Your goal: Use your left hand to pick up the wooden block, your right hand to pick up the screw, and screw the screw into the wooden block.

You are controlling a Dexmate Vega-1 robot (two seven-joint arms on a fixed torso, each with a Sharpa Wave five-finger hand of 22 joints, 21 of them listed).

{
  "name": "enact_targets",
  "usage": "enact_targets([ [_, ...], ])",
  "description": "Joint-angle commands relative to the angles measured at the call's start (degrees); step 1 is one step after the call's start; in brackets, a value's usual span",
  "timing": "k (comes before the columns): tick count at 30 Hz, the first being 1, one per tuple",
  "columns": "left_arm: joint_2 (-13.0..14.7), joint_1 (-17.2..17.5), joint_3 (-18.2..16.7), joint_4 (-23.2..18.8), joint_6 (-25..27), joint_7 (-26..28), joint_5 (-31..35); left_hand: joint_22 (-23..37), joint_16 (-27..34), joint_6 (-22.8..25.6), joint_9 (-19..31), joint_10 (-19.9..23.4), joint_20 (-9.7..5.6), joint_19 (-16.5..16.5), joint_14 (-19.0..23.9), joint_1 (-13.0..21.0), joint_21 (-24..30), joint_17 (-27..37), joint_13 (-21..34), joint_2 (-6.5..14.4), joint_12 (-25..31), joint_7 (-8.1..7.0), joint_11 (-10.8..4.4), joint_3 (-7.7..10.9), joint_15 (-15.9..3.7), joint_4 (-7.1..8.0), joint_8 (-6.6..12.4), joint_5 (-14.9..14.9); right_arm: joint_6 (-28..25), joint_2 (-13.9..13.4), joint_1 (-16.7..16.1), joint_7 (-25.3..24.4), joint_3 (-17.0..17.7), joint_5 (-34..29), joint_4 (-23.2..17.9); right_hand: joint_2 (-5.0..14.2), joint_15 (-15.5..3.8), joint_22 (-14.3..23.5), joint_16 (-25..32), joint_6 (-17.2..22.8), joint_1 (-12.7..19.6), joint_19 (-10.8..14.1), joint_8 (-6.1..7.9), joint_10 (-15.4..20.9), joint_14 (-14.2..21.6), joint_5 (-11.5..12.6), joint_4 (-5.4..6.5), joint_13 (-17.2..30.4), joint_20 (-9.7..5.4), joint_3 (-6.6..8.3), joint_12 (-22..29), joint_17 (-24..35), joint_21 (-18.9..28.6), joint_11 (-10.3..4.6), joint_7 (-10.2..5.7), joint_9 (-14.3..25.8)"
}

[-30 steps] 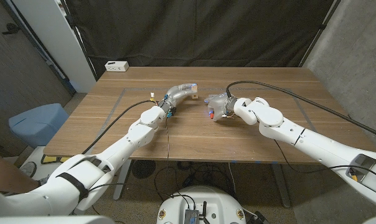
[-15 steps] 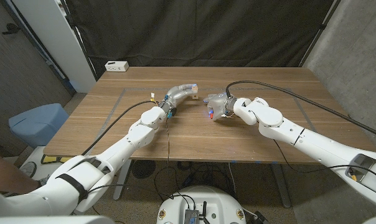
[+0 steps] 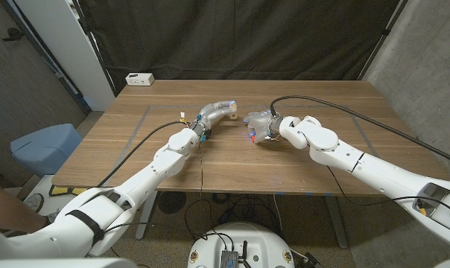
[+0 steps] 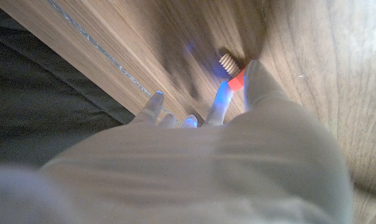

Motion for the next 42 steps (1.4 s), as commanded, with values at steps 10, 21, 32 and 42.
enact_targets([
  [10,0.4,0.7,-0.1,-1.1,0.2,0.3,-0.1,0.3,0.4,4.0,0.6,1.4,-0.08,0.0,0.3,-1.0,0.3,0.3,1.6,2.0,0.7,1.76,-1.06,-0.02,-6.09,0.21,1.06,0.4,0.6,-0.1,0.2,-1.1,0.1,0.8,0.6,-0.02,-1.35,0.1,0.5,1.8,0.7,0.9,2.00,1.5,1.3,0.3,0.17,0.1,-2.27,0.71,0.3,0.2,0.2,-0.21,0.41,1.4],
  [21,0.6,1.4,-0.1,-2.1,0.6,0.7,-0.1,0.3,0.4,4.1,0.6,1.5,-0.08,0.0,0.3,-1.1,0.3,0.3,1.7,2.1,0.7,1.84,-1.06,-0.10,-6.04,0.25,1.07,0.4,0.5,-0.3,-0.1,-1.9,0.3,0.8,0.4,0.11,-1.72,0.1,0.5,2.3,0.8,1.3,3.01,2.1,1.6,0.4,0.23,0.1,-2.58,1.01,0.2,0.3,0.2,-0.29,0.49,2.1],
  [32,0.8,1.8,-0.1,-2.9,0.8,0.8,-0.2,0.3,0.4,4.0,0.6,1.5,-0.09,0.1,0.3,-1.2,0.4,0.3,1.8,2.2,0.6,1.88,-1.06,-0.19,-5.95,0.22,1.02,0.5,0.2,-0.6,-0.7,-2.8,0.9,1.3,-0.3,0.13,-2.03,0.0,0.6,3.1,0.9,1.9,4.37,2.9,2.3,0.4,0.28,0.1,-2.94,1.30,0.2,0.3,0.1,-0.33,0.54,3.0],
  [42,1.2,2.2,-0.1,-3.8,1.4,1.1,-0.1,0.3,0.4,4.0,0.6,1.6,-0.11,0.1,0.3,-1.2,0.4,0.3,1.8,2.2,0.5,1.87,-1.05,-0.24,-5.99,0.17,1.00,0.5,-0.2,-0.2,0.0,-0.7,0.5,1.2,-0.3,-0.11,-1.82,0.0,0.3,0.4,0.8,1.5,4.28,1.9,1.9,0.4,0.27,0.1,-2.79,1.51,-0.5,0.4,-0.2,0.09,-0.11,3.7],
])
